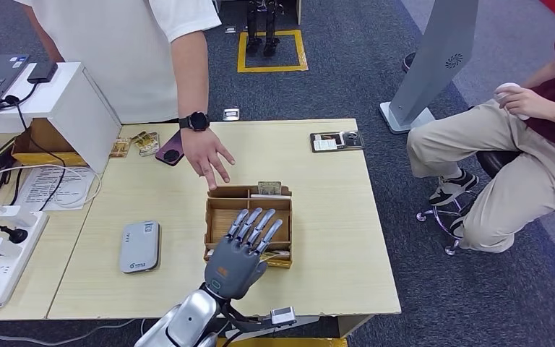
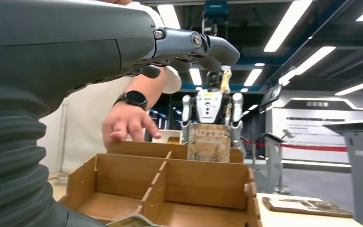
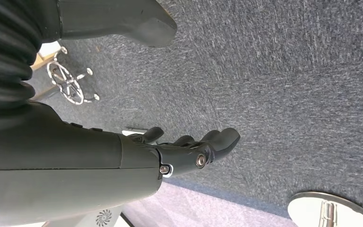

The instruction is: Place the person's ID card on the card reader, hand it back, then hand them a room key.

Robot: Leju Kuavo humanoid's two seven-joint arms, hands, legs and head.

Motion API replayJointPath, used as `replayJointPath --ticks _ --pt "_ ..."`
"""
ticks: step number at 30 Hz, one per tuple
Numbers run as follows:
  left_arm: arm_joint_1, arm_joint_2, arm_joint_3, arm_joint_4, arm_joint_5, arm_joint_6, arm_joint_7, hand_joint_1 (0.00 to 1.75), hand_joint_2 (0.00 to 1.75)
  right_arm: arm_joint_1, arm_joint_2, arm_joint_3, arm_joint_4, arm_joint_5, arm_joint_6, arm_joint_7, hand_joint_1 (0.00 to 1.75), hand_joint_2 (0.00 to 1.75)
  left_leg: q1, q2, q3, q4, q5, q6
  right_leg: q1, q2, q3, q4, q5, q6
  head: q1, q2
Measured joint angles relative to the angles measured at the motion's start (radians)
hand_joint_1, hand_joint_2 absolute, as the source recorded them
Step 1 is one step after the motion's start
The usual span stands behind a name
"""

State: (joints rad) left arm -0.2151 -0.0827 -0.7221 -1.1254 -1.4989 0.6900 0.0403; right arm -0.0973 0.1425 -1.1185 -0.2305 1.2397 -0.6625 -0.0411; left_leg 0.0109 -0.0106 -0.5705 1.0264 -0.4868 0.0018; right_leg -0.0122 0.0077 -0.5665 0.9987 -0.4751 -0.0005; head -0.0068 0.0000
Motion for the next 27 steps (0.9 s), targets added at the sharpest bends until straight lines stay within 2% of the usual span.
replayJointPath --ticks 12,27 --pt "-0.036 -0.014 0.012 0.111 -0.046 -0.010 0.065 0.00 1.75 0.000 0.000 0.000 0.001 -0.004 0.000 0.003 0.00 1.75 0.000 0.000 0.000 0.000 0.000 0.000 0.000 0.000 0.000 0.000 0.000 0.000 0.000 0.000" --pt "-0.051 -0.018 0.012 0.187 -0.019 -0.007 0.041 0.03 1.75 0.000 0.000 0.000 0.001 -0.002 0.001 -0.003 0.00 1.75 0.000 0.000 0.000 0.000 0.000 0.000 0.000 0.000 0.000 0.000 0.000 0.000 0.000 0.000"
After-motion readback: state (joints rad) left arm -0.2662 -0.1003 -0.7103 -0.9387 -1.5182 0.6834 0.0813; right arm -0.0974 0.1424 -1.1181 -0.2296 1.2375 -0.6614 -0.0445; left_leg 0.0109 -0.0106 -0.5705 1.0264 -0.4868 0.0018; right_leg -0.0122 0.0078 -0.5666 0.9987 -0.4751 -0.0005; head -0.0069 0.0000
